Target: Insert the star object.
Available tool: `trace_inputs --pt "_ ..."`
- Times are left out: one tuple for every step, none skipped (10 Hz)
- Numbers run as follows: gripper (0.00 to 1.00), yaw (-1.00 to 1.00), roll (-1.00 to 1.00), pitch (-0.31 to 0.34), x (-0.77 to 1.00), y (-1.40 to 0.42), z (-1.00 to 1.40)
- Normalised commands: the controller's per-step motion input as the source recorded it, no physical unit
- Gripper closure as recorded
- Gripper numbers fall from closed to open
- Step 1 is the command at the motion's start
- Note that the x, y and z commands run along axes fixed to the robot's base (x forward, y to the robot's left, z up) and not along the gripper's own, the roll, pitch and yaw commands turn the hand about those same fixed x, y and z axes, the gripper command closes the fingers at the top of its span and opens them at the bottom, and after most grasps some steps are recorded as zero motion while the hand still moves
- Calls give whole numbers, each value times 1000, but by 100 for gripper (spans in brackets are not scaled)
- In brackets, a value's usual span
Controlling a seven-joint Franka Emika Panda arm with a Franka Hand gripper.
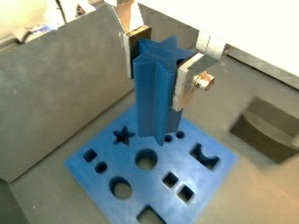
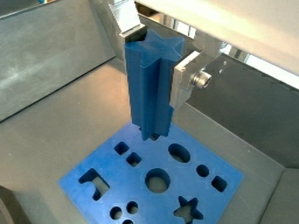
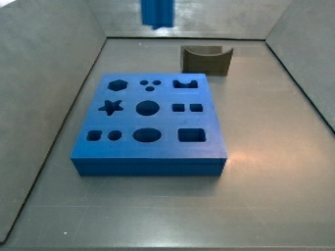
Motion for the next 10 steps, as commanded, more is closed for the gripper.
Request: trace_inputs --pt "100 466 33 -177 -491 254 -937" --pt "100 417 69 -154 -543 251 -1000" --pt "100 420 64 -156 -537 254 -997" --pt "100 426 79 -170 -591 283 -966" --pt "100 329 154 -176 -606 197 -897" --pt "100 274 223 -129 -531 34 -900" --pt "100 266 264 -56 -351 -51 -851" --pt "100 94 171 0 -26 -263 -669" --pt "100 89 161 0 0 -254 -583" --pt "100 97 186 6 0 -191 -511"
